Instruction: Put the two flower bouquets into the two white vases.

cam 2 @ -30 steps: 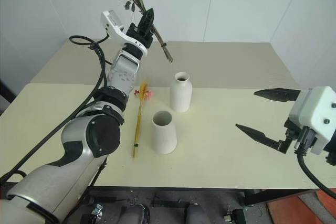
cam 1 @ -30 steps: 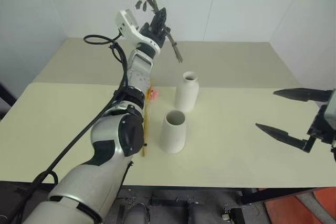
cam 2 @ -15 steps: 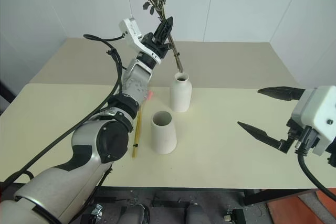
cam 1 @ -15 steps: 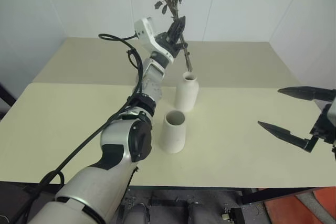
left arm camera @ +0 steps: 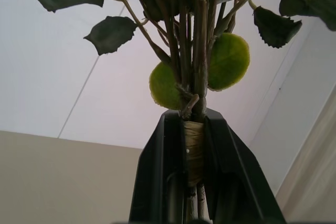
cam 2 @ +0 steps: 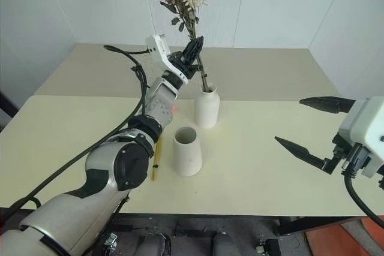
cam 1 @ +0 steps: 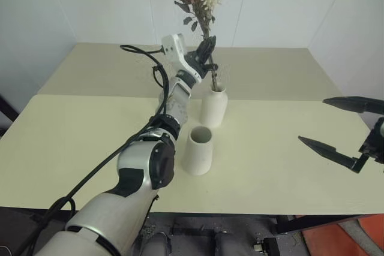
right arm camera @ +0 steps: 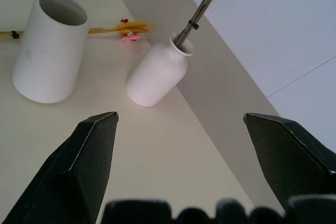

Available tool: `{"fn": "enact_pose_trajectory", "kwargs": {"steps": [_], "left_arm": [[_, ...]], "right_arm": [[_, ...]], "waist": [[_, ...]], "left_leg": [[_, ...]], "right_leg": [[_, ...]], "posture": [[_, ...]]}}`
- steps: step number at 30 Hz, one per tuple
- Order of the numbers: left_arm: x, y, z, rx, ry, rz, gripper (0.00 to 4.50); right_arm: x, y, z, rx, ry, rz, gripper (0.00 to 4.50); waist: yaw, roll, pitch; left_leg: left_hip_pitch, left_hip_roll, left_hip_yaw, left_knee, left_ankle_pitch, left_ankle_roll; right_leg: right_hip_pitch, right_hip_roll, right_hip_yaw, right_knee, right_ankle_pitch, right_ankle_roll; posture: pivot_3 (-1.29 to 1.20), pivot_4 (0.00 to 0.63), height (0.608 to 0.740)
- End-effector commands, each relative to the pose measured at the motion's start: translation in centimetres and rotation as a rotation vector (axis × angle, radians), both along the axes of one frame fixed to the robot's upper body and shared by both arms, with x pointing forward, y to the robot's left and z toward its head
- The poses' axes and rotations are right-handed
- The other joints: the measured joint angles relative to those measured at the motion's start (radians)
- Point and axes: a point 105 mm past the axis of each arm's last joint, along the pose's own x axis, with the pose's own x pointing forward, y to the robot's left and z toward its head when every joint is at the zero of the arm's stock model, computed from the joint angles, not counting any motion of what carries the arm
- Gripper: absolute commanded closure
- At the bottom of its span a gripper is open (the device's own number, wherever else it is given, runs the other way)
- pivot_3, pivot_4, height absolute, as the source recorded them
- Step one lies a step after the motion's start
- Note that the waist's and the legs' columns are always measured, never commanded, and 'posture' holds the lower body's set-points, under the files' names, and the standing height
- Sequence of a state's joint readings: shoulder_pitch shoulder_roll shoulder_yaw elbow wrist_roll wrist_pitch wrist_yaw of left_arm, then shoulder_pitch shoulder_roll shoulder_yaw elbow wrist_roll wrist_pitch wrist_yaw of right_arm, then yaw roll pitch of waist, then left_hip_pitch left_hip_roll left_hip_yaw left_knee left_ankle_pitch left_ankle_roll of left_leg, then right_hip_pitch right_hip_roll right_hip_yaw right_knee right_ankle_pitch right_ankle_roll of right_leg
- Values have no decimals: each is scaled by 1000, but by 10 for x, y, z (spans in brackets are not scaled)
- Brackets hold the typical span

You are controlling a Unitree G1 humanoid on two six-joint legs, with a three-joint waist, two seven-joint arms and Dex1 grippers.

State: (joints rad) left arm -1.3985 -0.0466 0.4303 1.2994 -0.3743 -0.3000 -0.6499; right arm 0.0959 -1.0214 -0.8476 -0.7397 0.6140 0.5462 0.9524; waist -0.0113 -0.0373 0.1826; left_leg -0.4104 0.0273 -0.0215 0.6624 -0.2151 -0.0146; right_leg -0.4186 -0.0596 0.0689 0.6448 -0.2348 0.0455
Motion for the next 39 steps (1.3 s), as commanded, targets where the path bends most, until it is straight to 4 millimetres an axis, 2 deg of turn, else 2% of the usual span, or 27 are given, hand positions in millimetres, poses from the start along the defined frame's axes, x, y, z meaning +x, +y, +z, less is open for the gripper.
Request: {"fn": "enact_pose_trajectory", "kwargs": {"steps": [1,7,15,20,25,30,33,35,39], "left_arm": [[-5,-7,6,59,-70,12,4372],[-7,-10,2,103,-90,25,4372],[-12,-9,9,91,-142,-18,1698],[-19,-16,-1,232,-204,-79,23],[-18,-18,-19,415,-191,-118,23],[-12,-10,-10,474,-216,-43,23],[-10,-4,2,448,-196,-62,23],[-16,-3,3,528,-248,-118,23],[-18,-3,-1,726,-223,-192,23]], "right_arm": [[-7,1,11,-14,-51,-11,0],[-7,-1,10,-15,-35,-33,0],[-4,-4,8,-19,-24,-45,0],[-1,-5,7,-14,-21,-43,0],[3,-7,7,-12,-24,-50,0],[6,-8,6,-14,-21,-51,0],[7,-9,6,-17,-20,-54,0],[8,-10,6,-19,-18,-59,0],[9,-11,3,-16,-13,-63,0]], "waist": [[0,0,0],[-1,0,0],[0,0,0],[-1,0,0],[-3,0,0],[-1,0,0],[-1,0,0],[-3,0,0],[-3,0,0]], "left_leg": [[0,0,0,0,0,0],[1,0,0,0,0,0],[0,0,0,0,0,0],[1,0,0,0,0,0],[1,0,0,0,0,0],[0,0,0,0,0,0],[0,0,0,0,0,0],[0,0,0,0,0,0],[0,0,0,0,0,0]], "right_leg": [[0,0,0,0,0,0],[0,0,0,0,0,0],[0,0,0,0,0,0],[0,0,0,0,0,0],[0,0,0,1,0,0],[0,0,0,1,0,0],[0,0,0,1,0,0],[0,0,0,1,0,0],[0,0,0,1,0,0]], "posture": [[0,150,740],[0,150,740],[0,150,740],[0,150,740],[0,150,740],[0,150,740],[0,150,740],[0,150,740],[0,150,740]]}}
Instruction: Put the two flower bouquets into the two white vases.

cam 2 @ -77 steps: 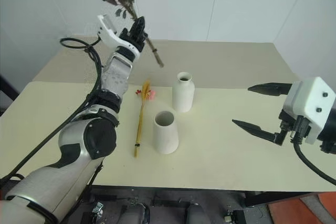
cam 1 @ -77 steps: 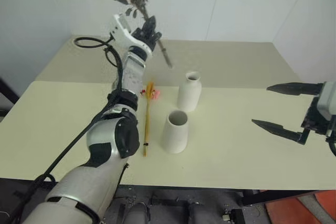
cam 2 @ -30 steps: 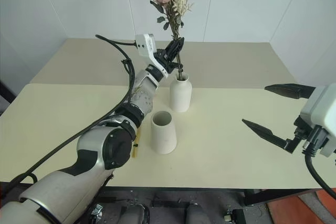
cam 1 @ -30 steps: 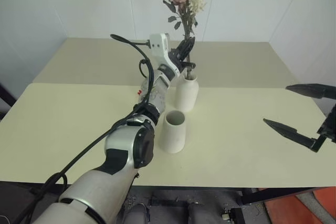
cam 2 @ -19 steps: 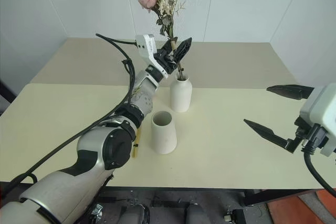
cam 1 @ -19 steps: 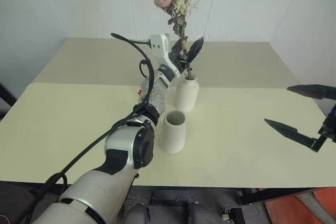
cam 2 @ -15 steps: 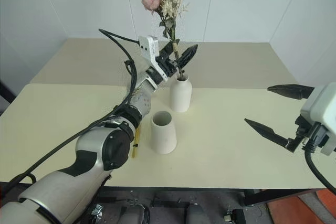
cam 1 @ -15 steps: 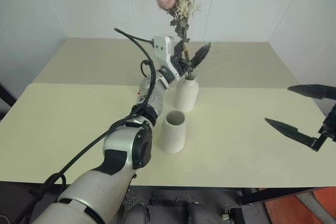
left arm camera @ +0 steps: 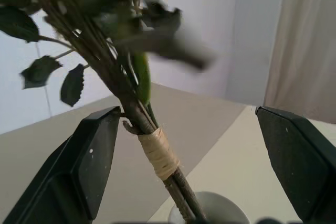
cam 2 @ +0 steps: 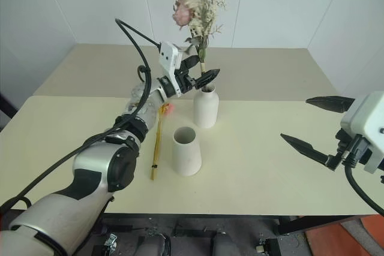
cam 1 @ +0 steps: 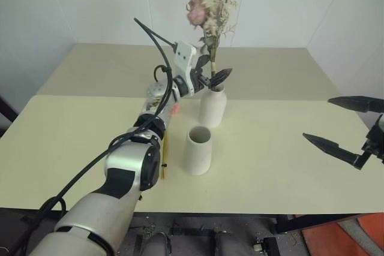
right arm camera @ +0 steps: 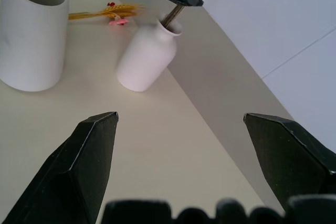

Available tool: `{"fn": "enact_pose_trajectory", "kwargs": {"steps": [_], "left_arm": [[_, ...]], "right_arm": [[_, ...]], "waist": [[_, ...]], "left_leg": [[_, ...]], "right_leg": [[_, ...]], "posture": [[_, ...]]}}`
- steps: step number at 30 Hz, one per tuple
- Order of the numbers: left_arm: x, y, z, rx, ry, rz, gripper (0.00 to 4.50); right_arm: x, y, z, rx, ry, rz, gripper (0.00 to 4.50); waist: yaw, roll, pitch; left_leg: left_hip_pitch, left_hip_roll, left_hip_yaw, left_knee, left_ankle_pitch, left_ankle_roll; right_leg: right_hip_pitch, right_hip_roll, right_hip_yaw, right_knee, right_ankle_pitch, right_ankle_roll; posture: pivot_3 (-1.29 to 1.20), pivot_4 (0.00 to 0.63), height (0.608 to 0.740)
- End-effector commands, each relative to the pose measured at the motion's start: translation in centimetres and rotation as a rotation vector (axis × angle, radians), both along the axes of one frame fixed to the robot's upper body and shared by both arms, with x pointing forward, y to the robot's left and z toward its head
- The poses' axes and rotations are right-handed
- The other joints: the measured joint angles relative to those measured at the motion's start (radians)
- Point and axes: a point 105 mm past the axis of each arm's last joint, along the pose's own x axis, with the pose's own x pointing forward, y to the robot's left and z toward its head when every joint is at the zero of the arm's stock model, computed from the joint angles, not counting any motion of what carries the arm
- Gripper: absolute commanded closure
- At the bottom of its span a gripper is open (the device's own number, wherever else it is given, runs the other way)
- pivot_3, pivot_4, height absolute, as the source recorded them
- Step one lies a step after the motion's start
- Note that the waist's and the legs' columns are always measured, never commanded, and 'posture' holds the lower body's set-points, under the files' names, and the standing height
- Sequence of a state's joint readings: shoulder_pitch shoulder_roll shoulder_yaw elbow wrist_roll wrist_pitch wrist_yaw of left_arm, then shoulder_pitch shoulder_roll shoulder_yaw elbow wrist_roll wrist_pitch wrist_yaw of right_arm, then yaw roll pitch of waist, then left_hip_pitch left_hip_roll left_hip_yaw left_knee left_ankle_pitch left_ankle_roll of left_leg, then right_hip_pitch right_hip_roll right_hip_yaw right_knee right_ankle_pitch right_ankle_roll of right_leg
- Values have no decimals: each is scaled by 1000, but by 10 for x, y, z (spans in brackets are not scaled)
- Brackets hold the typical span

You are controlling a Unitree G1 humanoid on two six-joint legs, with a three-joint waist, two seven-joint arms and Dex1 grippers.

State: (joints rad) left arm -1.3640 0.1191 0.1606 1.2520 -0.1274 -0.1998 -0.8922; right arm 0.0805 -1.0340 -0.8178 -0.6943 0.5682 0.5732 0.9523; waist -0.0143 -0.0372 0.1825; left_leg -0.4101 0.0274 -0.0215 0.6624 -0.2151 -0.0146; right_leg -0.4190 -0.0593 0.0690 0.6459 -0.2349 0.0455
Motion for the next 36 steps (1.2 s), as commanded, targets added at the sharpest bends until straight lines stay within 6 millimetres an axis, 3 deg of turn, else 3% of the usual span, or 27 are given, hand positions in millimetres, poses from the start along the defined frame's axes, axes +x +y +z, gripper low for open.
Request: {"fn": "enact_pose_trajectory", "kwargs": {"steps": [1,3,7,11,16,19,23,28,31,36], "left_arm": [[-11,-9,21,215,-96,-90,23],[-13,-9,21,268,-81,-119,23],[0,4,31,292,-100,26,23],[-7,22,46,262,-107,-26,23],[-7,69,41,345,-45,41,23],[-4,96,40,326,-10,198,23],[-21,113,45,248,121,372,23],[-40,122,22,241,431,546,23],[-52,121,-19,312,672,620,23],[-54,122,-65,404,843,654,23]], "right_arm": [[1,-1,6,-18,-46,-9,0],[3,-1,5,-12,-44,-13,0],[5,-2,3,-8,-41,-19,0],[3,-2,1,-19,-36,-27,0],[-1,-5,1,-19,-33,-43,0],[-1,-6,0,-19,-29,-46,0],[1,-6,1,-17,-18,-32,0],[11,-5,1,-20,0,-8,0],[21,-3,3,-11,5,11,0],[31,2,6,-13,5,39,0]], "waist": [[0,0,0],[0,0,0],[2,0,0],[-7,0,0],[-16,1,0],[-18,1,-1],[-11,1,0],[-5,1,0],[-5,1,-1],[-9,1,-1]], "left_leg": [[0,0,0,0,0,0],[0,0,0,0,0,0],[0,0,0,0,0,0],[-1,0,0,0,0,0],[0,1,0,0,0,0],[1,1,0,0,0,0],[0,1,0,1,0,0],[-2,1,-1,2,0,0],[3,1,-1,2,0,0],[5,2,-1,2,0,0]], "right_leg": [[0,0,0,0,0,0],[0,0,0,0,0,0],[0,0,0,0,0,0],[-1,0,0,0,0,0],[-1,0,1,1,0,0],[0,0,0,1,0,0],[0,0,0,2,0,0],[-1,0,-1,2,0,0],[2,1,-1,2,0,0],[4,2,0,2,-1,2]], "posture": [[0,150,740],[0,150,740],[0,150,740],[0,150,740],[0,150,740],[0,150,740],[0,150,740],[0,150,740],[0,150,740],[0,150,740]]}}
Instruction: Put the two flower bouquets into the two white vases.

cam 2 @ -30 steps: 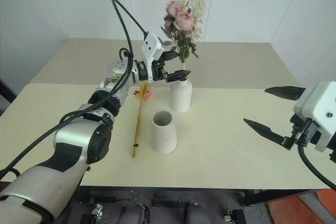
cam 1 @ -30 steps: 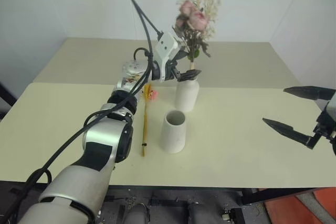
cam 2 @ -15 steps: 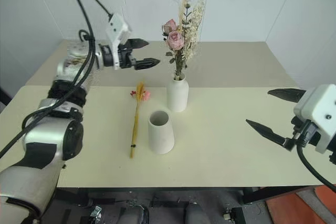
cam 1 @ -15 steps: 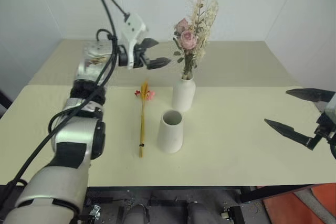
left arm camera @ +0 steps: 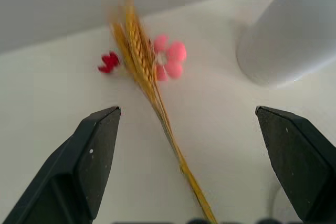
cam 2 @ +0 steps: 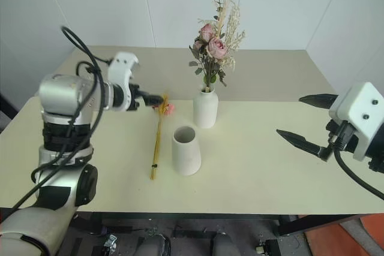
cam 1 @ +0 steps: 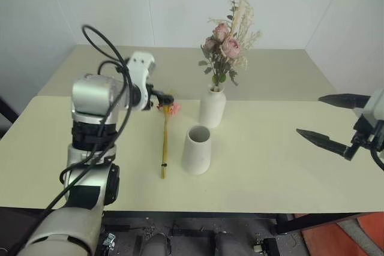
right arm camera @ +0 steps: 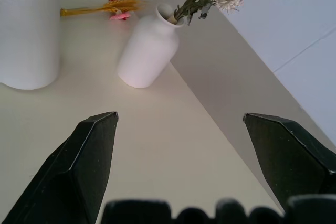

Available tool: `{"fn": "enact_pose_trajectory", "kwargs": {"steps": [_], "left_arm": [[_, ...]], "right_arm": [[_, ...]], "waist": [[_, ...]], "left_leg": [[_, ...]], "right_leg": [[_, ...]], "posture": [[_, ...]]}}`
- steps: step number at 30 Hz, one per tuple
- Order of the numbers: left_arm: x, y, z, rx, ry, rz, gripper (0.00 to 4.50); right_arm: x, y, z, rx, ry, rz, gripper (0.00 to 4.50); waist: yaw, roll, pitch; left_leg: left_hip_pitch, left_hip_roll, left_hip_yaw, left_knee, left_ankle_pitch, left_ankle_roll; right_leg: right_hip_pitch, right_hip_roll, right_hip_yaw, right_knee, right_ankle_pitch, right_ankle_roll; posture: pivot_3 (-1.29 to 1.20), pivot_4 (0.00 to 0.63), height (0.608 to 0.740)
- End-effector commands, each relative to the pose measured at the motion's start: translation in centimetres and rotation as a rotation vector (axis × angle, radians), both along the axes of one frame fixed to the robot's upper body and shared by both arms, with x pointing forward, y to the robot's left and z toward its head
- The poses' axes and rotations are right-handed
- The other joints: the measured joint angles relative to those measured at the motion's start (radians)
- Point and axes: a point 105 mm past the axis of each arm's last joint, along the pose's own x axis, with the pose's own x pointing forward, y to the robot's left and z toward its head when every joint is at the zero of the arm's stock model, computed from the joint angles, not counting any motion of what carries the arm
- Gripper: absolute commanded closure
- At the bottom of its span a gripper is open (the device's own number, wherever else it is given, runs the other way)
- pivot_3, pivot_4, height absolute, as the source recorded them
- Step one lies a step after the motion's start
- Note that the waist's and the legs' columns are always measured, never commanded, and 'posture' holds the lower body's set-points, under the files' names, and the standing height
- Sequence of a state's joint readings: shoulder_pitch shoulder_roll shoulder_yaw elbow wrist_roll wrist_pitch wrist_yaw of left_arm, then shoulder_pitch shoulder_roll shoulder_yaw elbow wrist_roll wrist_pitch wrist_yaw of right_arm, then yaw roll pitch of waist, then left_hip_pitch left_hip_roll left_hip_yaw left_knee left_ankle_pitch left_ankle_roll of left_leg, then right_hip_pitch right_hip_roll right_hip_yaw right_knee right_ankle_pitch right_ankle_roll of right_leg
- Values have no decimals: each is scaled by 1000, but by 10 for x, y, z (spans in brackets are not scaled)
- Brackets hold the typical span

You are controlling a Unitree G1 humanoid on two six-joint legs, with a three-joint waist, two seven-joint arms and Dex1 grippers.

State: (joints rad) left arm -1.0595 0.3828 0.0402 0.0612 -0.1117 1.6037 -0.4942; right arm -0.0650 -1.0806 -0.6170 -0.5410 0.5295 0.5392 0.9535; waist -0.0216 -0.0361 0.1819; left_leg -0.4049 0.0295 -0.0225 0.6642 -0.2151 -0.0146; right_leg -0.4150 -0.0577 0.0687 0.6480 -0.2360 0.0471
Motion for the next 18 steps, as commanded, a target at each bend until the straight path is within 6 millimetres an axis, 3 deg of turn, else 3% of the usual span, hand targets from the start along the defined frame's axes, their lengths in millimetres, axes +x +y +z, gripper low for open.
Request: {"fn": "enact_pose_trajectory", "kwargs": {"steps": [1,9,14,18], "left_arm": [[-2,4,-18,55,55,23,23],[-1,-18,-44,44,189,-7,23],[-1,-21,-58,64,263,7,23],[0,-26,-62,60,311,-2,956]], "right_arm": [[3,4,13,-28,-56,18,0],[0,3,13,-44,-32,28,0],[-5,-4,13,-59,-27,-1,0],[-9,-5,12,-54,-26,-18,0]], "waist": [[-5,0,0],[7,0,0],[8,0,0],[5,0,0]], "left_leg": [[0,0,0,0,0,0],[-3,-1,0,0,0,0],[-4,-1,1,0,0,0],[-3,-1,1,0,0,0]], "right_leg": [[0,0,0,0,1,-2],[-3,-1,0,0,1,-2],[-3,-1,1,0,1,-2],[-3,-1,1,0,1,-2]], "posture": [[0,150,740],[0,150,740],[0,150,740],[0,150,740]]}}
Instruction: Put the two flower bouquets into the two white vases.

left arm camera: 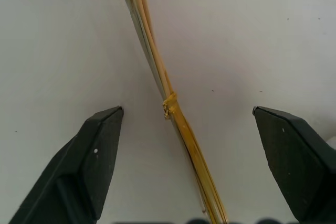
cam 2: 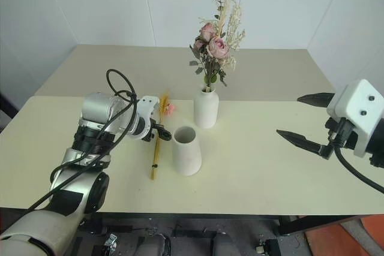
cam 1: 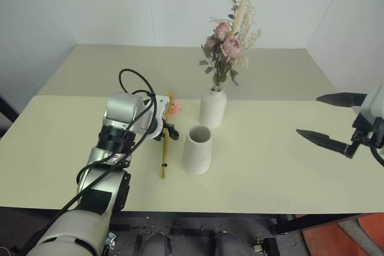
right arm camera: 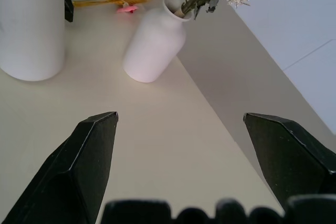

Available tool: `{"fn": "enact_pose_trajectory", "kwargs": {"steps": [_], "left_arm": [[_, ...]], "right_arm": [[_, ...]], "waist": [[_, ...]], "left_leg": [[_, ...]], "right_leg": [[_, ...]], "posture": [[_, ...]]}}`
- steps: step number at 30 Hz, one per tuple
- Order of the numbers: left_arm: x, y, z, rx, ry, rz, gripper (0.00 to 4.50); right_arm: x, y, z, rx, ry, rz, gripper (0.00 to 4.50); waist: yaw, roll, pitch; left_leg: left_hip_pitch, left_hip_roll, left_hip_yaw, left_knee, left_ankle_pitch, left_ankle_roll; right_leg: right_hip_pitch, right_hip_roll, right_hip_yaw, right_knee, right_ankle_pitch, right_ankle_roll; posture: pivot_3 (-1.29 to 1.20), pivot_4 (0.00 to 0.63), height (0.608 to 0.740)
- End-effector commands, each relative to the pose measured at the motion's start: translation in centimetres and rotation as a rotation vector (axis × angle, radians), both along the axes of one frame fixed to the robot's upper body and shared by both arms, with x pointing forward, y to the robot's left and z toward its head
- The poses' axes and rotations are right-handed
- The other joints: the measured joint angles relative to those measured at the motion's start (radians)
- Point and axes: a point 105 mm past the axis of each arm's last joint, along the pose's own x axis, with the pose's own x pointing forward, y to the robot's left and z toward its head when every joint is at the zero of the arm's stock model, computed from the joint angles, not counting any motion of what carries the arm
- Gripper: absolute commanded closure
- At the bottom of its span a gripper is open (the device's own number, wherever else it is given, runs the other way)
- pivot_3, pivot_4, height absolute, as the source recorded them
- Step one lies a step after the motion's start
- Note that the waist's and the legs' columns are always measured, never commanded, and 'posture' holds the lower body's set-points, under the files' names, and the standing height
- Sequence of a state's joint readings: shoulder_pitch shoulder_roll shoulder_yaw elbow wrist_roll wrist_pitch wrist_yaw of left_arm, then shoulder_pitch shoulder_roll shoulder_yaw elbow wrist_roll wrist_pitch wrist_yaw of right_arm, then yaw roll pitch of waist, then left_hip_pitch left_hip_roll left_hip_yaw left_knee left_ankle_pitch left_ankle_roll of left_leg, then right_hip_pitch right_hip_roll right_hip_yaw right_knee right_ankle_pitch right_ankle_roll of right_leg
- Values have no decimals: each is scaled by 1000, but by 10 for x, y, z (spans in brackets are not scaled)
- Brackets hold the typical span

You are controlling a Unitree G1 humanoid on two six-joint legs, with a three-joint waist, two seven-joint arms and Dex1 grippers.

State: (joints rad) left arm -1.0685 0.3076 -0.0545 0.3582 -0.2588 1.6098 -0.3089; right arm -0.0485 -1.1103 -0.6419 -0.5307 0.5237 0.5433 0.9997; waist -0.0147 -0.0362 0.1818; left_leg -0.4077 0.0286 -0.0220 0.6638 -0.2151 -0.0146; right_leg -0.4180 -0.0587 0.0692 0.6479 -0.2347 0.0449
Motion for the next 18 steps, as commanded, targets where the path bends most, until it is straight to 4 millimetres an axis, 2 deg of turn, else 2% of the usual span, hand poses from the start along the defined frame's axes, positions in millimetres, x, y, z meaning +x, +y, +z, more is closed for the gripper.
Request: {"fn": "enact_pose_trajectory", "kwargs": {"steps": [1,5,11,15,18], "left_arm": [[2,-6,5,3,10,-5,1248],[3,-10,5,6,23,-7,2632],[16,-13,24,-50,-79,41,4487],[42,2,63,-170,-341,178,4487],[48,17,107,-289,-631,159,4487]], "right_arm": [[-7,-1,11,-13,-54,-23,0],[-8,-1,9,-11,-51,-35,0],[-9,-3,11,-15,-56,-42,0],[-10,-4,12,-14,-57,-46,0],[-15,-7,14,0,-58,-58,0]], "waist": [[-2,0,0],[-1,0,0],[0,0,0],[-1,0,0],[-3,0,0]], "left_leg": [[0,0,0,0,0,0],[0,0,0,0,0,0],[-1,0,0,0,0,0],[-1,0,0,0,0,0],[-2,0,0,0,0,0]], "right_leg": [[0,0,0,0,0,0],[0,0,0,0,0,0],[0,0,0,0,0,0],[-1,0,0,0,0,0],[-2,0,0,0,0,0]], "posture": [[0,150,740],[0,150,740],[0,150,740],[0,150,740],[0,150,740]]}}
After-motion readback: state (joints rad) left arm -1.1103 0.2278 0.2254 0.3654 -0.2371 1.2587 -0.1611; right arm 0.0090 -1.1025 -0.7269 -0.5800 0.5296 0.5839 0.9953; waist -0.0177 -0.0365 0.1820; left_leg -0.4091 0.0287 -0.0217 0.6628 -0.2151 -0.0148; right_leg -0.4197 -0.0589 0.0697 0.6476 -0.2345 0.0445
